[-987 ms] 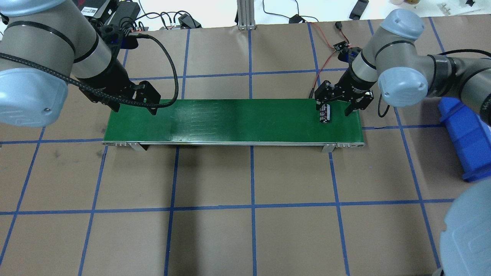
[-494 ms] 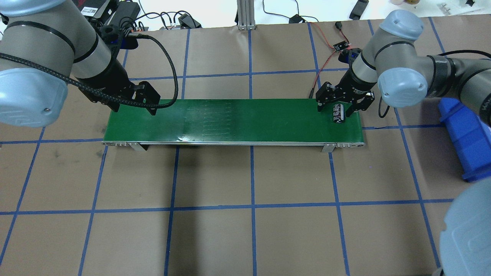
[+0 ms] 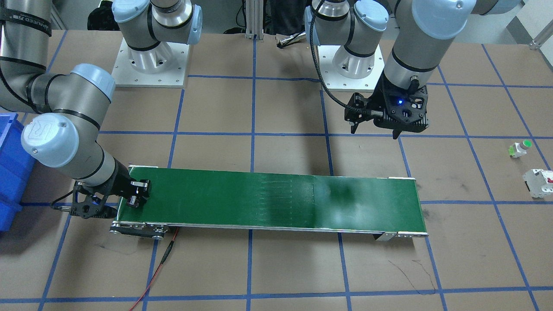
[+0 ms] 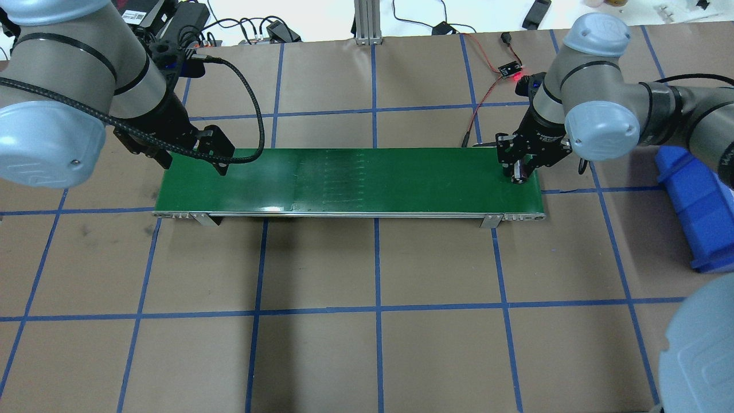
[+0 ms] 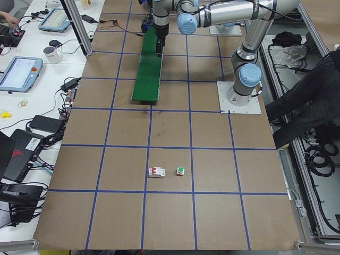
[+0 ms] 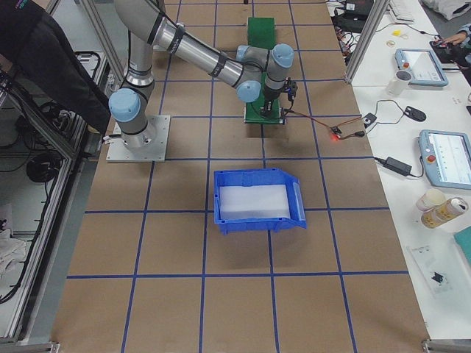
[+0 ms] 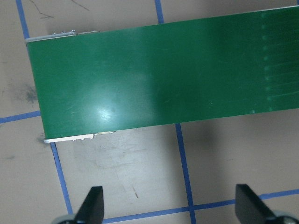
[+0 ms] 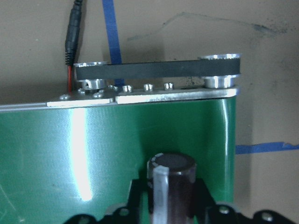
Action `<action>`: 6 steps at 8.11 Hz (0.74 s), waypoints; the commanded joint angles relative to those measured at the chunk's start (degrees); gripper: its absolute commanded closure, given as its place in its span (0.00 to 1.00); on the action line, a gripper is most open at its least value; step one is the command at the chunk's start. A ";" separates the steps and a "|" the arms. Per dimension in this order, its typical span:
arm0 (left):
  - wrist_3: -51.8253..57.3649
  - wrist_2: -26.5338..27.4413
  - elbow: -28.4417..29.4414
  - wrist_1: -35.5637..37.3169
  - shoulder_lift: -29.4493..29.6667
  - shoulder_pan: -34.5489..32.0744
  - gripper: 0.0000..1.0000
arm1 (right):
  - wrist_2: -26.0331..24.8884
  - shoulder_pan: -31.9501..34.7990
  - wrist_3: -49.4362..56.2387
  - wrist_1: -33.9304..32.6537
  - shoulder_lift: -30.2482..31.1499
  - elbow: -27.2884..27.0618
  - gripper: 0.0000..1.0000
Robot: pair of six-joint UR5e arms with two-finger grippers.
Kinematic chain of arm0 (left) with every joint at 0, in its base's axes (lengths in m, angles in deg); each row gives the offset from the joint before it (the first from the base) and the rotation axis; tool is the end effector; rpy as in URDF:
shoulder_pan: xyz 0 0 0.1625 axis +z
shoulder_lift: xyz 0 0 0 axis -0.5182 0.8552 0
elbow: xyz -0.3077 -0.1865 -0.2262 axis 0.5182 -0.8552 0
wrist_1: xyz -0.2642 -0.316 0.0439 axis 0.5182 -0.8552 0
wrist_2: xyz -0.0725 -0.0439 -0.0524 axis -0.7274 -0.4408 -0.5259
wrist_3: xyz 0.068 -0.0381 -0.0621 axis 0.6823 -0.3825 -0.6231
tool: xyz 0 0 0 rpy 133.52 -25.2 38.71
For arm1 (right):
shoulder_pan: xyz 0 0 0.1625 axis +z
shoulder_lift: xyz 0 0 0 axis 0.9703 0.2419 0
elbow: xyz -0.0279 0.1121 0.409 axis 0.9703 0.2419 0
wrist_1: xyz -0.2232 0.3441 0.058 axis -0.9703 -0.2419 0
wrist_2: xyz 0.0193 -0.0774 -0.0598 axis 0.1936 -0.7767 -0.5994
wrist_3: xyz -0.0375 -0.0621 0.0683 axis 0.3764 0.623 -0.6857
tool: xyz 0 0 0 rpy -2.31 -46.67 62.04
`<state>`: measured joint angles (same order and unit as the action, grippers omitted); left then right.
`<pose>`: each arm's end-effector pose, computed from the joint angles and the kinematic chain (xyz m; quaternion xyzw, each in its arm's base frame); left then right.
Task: Move capacitor from left to right
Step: 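Lift the capacitor with the right gripper and carry it over the blue bin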
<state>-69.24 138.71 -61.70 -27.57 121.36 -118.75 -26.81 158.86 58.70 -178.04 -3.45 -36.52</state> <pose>-0.1097 -0.4876 0.4251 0.0786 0.9968 -0.0078 0.0151 0.0693 -0.5780 0.2513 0.0544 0.9968 0.0417 0.0402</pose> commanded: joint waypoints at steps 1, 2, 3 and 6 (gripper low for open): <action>-0.06 1.64 0.00 0.14 0.53 0.00 0.00 | -1.53 -0.07 -0.30 0.25 0.32 0.11 0.97; -0.67 1.56 0.00 0.14 0.53 0.00 0.00 | -1.53 -0.07 -0.30 0.25 0.32 0.11 0.97; -0.77 1.56 0.00 0.22 0.53 0.00 0.00 | -1.44 -0.07 -0.47 0.25 0.32 0.81 0.97; -1.03 0.77 0.08 0.31 0.53 0.00 0.00 | -5.74 -1.03 3.73 2.26 0.59 7.91 0.96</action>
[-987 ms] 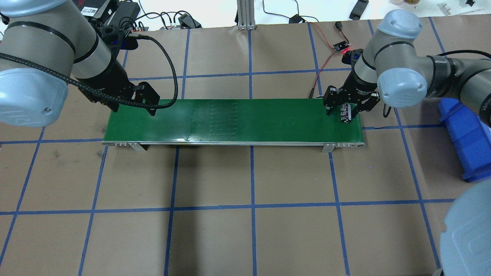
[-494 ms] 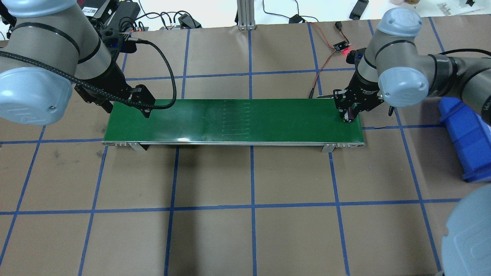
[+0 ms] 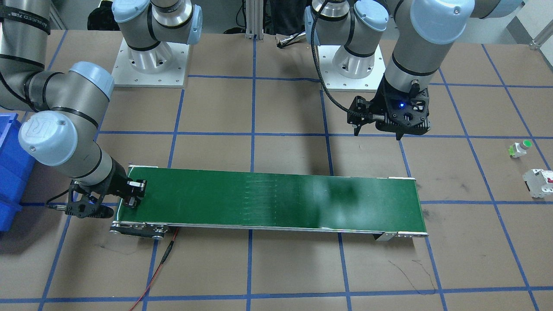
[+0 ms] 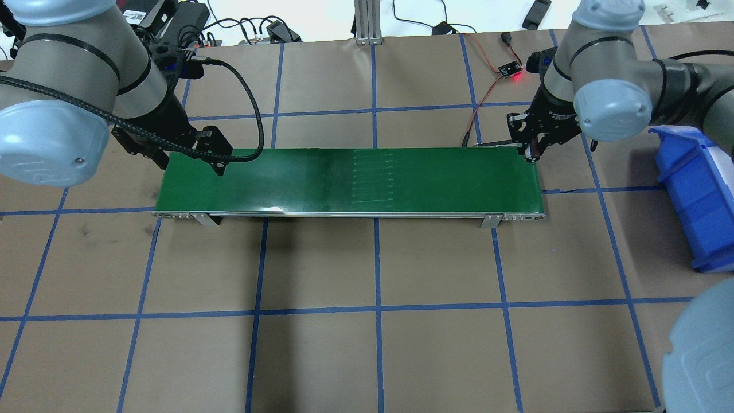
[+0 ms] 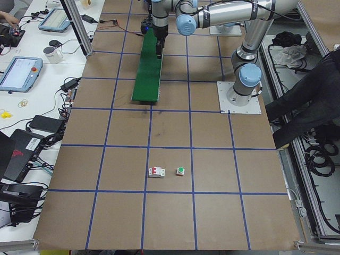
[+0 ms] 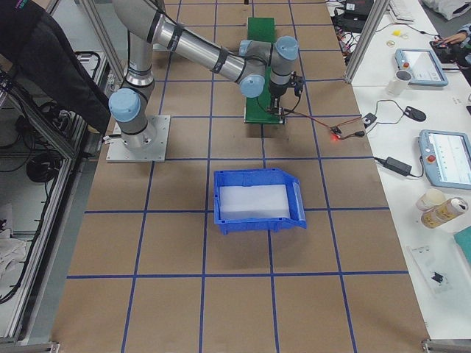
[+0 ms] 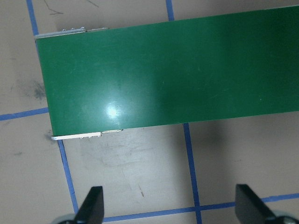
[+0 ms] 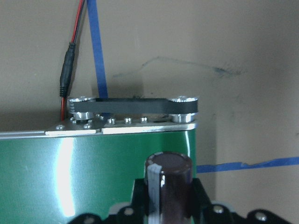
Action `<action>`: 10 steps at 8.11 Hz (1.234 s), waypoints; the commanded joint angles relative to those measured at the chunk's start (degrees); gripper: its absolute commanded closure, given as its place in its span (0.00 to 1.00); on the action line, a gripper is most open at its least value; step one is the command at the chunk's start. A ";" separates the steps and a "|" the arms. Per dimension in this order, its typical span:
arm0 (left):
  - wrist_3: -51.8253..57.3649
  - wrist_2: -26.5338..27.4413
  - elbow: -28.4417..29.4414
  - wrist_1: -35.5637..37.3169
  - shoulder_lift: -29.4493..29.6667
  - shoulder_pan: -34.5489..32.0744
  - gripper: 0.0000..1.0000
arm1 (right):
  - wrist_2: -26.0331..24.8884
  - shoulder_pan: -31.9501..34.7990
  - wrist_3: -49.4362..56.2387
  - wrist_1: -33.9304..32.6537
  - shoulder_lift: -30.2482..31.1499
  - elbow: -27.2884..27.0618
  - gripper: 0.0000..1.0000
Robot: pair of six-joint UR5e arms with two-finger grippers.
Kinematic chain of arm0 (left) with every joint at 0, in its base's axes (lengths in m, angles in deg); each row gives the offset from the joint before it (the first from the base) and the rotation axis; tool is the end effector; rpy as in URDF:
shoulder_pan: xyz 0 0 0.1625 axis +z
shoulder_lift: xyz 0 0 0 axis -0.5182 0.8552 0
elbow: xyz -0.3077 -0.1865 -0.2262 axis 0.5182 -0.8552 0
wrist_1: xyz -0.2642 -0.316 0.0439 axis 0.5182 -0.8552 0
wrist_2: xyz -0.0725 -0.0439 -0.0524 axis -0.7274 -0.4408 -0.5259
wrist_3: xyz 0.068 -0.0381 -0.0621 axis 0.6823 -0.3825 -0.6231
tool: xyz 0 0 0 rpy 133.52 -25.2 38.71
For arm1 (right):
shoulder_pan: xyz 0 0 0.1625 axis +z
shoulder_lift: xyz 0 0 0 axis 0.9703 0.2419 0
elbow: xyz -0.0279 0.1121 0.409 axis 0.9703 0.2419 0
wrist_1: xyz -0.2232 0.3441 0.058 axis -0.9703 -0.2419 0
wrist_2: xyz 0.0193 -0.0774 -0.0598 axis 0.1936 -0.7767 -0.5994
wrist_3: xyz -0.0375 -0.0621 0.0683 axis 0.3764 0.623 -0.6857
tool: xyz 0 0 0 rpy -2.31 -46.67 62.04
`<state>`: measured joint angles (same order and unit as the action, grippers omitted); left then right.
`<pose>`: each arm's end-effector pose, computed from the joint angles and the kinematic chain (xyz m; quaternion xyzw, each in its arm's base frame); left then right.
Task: Move capacitor from left to right
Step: 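Lift the capacitor with the right gripper and carry it over the blue bin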
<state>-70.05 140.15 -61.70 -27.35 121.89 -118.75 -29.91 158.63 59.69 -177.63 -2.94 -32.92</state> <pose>-0.1071 -0.4903 0.4211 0.0714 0.9971 -0.0038 0.0272 0.0595 -0.5945 0.2828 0.0463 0.9988 0.0113 0.0110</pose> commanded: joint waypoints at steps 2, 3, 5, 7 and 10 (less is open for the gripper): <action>-0.21 -0.24 0.09 -0.17 0.09 0.00 0.00 | -2.73 -5.43 9.92 5.98 2.71 7.49 0.95; -0.21 -0.58 0.09 -0.09 0.09 0.00 0.00 | -2.64 -9.12 15.53 7.22 3.68 7.85 0.95; -0.30 -0.59 0.00 -0.09 0.09 0.00 0.00 | -2.73 -18.07 28.88 8.90 5.18 7.94 0.94; -0.21 -0.50 0.09 -0.09 0.09 0.00 0.00 | -2.47 -28.79 43.48 8.30 4.49 7.94 0.94; -0.21 -0.68 0.09 -0.09 0.18 -0.09 0.00 | -2.47 -36.38 54.24 5.66 -1.12 6.81 0.95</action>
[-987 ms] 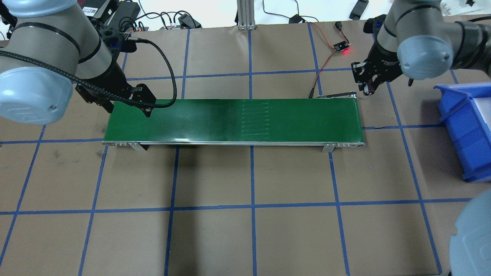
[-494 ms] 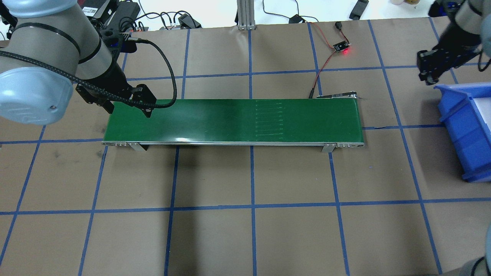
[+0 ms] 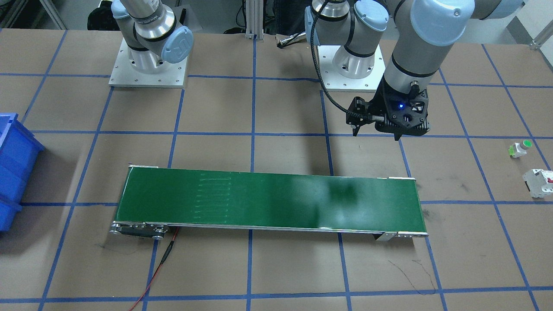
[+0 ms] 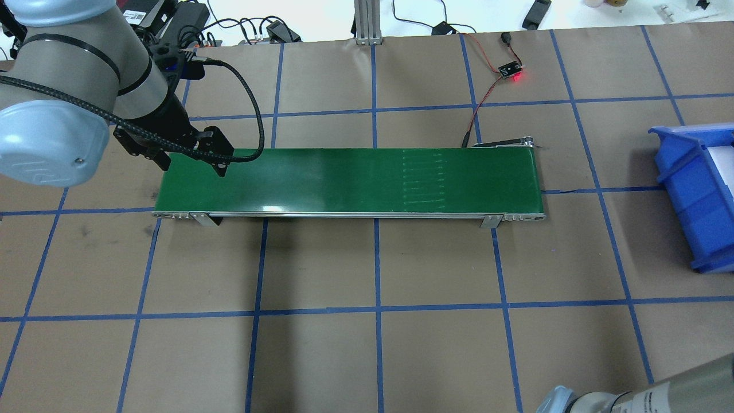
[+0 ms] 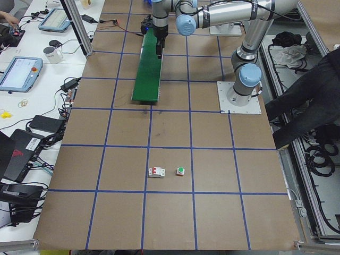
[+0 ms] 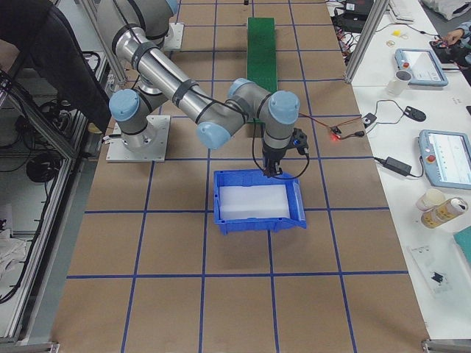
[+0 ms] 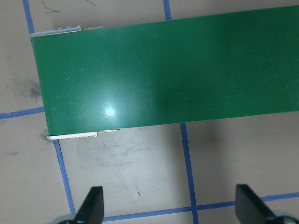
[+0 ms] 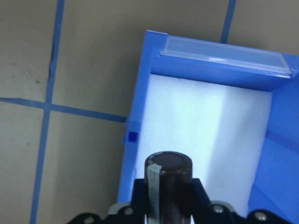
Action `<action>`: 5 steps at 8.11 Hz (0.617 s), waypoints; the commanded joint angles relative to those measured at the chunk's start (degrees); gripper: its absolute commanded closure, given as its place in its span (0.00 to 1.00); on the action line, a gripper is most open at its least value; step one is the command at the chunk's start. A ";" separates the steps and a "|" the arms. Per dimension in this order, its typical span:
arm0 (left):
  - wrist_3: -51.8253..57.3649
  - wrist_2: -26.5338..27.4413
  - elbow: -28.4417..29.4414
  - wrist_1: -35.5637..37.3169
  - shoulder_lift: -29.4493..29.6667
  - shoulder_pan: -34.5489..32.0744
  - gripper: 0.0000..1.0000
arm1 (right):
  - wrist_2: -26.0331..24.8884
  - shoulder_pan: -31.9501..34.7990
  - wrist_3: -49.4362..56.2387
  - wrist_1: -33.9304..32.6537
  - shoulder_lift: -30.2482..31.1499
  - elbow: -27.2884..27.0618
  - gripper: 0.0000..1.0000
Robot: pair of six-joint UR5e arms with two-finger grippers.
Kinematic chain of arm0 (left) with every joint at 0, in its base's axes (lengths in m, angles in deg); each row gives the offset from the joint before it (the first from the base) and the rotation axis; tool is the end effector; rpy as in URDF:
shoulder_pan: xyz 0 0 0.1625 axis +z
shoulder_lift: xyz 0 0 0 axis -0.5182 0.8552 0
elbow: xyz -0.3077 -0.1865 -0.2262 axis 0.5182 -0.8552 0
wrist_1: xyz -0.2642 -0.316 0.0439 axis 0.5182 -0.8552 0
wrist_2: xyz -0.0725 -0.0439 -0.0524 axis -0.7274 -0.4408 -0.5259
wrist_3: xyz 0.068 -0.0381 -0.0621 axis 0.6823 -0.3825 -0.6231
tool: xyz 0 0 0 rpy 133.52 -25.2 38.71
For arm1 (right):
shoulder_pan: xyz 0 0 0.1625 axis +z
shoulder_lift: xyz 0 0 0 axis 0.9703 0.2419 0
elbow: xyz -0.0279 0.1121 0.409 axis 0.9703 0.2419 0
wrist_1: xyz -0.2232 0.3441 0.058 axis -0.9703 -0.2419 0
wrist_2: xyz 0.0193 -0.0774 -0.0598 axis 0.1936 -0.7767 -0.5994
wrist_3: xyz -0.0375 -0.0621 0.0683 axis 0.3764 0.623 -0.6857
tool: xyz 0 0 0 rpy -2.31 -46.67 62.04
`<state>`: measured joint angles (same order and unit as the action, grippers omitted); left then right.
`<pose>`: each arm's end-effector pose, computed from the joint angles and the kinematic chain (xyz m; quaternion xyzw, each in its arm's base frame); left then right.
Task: Move capacitor from left to right
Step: 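Open the right gripper to drop the capacitor into the blue bin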
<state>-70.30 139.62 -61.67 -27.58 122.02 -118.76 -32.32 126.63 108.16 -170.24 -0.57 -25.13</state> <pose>-0.1081 -0.4906 0.4198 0.0695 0.9973 -0.0015 0.0223 -0.2769 -0.5441 0.3572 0.0972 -0.9951 0.0007 0.0162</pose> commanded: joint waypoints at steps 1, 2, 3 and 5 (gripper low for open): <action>0.38 0.03 -0.03 -0.02 0.04 -0.08 0.00 | -0.14 -4.83 6.58 -3.56 -5.79 -1.95 0.95; 0.47 0.03 -0.03 0.06 0.04 -0.08 0.00 | -0.32 -4.84 6.58 -8.80 -7.72 -3.87 0.94; 0.04 0.03 -0.03 -0.02 0.04 -0.08 0.00 | -0.41 -4.84 6.67 -12.42 -8.61 -5.89 0.89; 0.21 -0.06 0.05 0.15 0.04 -0.08 0.00 | -0.23 -4.84 6.67 -12.55 -8.45 -6.27 0.48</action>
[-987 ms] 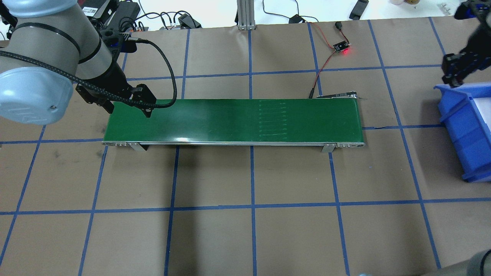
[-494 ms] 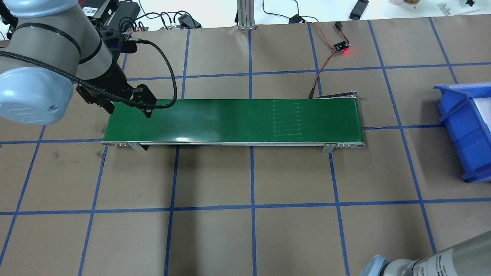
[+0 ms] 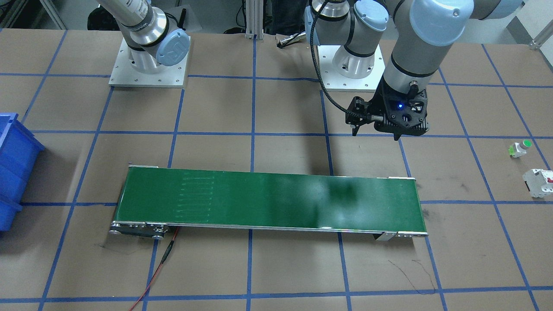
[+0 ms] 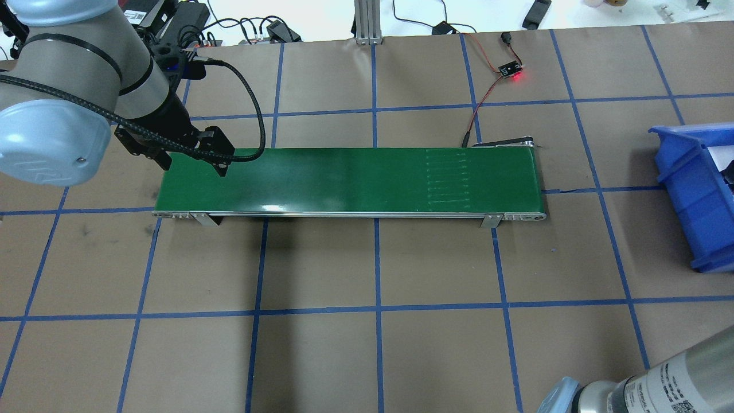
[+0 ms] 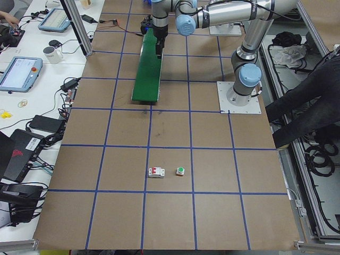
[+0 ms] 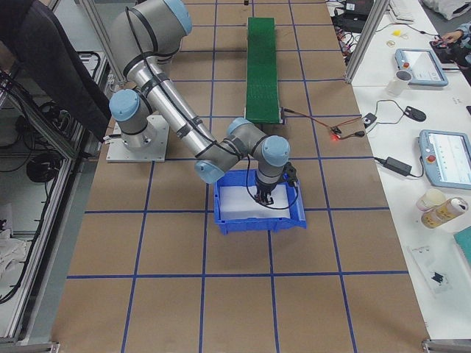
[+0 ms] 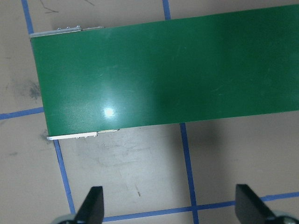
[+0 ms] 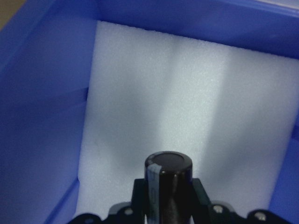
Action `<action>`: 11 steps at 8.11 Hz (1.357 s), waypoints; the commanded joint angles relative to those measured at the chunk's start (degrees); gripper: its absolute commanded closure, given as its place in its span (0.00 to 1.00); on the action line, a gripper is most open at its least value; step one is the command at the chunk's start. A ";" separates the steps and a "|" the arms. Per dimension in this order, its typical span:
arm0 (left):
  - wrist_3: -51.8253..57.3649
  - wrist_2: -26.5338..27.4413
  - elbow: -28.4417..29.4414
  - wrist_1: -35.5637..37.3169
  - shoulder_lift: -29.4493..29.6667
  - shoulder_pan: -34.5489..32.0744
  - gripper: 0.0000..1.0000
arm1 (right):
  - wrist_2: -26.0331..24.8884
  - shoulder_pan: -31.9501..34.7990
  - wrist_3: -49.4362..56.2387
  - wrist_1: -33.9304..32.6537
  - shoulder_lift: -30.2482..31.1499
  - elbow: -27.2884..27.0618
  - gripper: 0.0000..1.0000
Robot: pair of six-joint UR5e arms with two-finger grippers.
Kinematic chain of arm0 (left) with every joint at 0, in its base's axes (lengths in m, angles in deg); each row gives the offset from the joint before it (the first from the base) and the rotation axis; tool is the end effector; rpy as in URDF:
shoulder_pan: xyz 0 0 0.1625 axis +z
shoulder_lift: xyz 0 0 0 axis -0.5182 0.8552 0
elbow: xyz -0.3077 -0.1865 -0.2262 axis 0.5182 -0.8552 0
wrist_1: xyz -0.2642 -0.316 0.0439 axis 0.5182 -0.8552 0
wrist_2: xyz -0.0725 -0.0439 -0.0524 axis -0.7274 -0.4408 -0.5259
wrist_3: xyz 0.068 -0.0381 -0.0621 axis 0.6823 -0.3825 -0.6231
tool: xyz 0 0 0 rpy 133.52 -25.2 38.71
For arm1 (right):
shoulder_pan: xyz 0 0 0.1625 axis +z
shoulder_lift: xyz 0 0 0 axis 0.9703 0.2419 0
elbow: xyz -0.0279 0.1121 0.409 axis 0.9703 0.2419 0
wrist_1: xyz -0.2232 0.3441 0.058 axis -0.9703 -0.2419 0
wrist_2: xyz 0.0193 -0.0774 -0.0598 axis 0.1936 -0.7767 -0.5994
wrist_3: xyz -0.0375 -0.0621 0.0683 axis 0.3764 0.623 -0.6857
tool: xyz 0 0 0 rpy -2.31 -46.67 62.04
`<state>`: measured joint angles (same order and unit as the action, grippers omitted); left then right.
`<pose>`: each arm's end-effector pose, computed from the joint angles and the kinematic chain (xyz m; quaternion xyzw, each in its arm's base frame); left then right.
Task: Move capacitor from left to right
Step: 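Open the right gripper to drop the capacitor into the blue bin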
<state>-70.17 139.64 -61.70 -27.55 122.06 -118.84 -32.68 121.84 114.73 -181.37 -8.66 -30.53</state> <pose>-0.1087 -0.4906 0.4193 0.0713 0.9972 -0.0011 0.0224 -0.3321 -0.5292 0.2480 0.1129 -0.9935 -0.0164 0.0022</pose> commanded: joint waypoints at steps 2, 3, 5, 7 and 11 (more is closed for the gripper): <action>-0.09 0.01 0.34 0.12 0.00 0.00 0.00 | 0.74 -0.05 -0.08 -1.33 0.52 -0.60 0.09; -0.01 0.10 0.08 0.12 0.00 0.00 0.00 | 0.83 -0.05 -0.43 -0.90 2.53 -0.51 0.03; 0.78 0.01 0.08 0.29 0.00 0.00 0.00 | 1.01 -0.05 -1.05 5.91 10.60 -0.08 0.02; -0.08 -0.08 0.08 0.29 0.00 0.00 0.00 | 1.27 0.73 -5.32 14.45 18.16 -0.07 0.01; 0.87 0.01 0.08 0.29 0.00 0.00 0.00 | 3.82 15.45 -26.20 24.30 25.91 1.24 0.00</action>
<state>-69.94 139.64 -61.62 -27.25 122.07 -118.84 -29.30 128.68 99.63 -161.79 13.48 -30.35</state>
